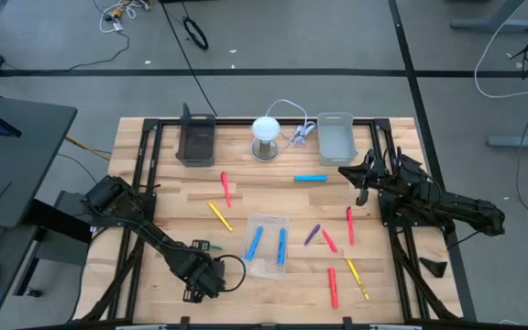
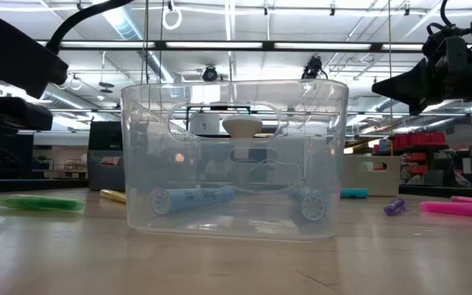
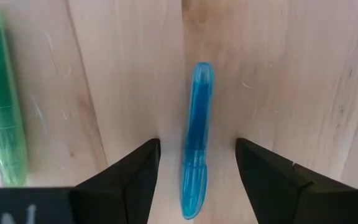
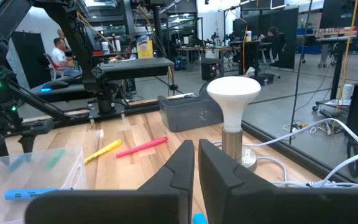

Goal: Pick & Place Markers
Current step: Put the blue pen into the gray bin

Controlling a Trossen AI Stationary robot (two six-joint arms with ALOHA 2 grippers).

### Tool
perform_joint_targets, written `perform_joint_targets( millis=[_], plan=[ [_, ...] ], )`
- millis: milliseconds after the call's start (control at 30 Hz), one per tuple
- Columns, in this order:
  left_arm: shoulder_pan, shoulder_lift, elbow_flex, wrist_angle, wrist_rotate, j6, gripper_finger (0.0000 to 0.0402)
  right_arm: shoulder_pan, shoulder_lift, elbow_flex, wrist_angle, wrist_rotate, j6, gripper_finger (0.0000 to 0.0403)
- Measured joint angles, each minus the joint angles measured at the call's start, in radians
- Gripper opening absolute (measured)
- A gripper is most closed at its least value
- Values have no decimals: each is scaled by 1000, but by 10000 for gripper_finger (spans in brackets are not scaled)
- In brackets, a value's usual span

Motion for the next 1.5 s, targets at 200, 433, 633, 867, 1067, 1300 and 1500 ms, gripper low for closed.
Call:
perform_joint_targets(
  millis=[200, 433, 633, 867, 1067, 1300, 1500],
  plan=[
    [13, 3, 8, -1, 4, 3, 222, 0, 0, 0, 0, 0, 0, 29],
    [13, 3, 8, 2, -2, 12, 222, 0, 0, 0, 0, 0, 0, 29],
    [13, 2, 8, 5, -33, 14, 222, 0, 0, 0, 0, 0, 0, 29],
    [12, 2, 9, 17, -82, 4, 222, 0, 0, 0, 0, 0, 0, 29],
    [11, 2, 10, 16, -72, -5, 222, 0, 0, 0, 0, 0, 0, 29],
    [12, 1, 10, 15, -61, -8, 173, 0, 0, 0, 0, 0, 0, 29],
    [13, 1, 10, 21, -59, -8, 79, 0, 0, 0, 0, 0, 0, 29]
  ],
)
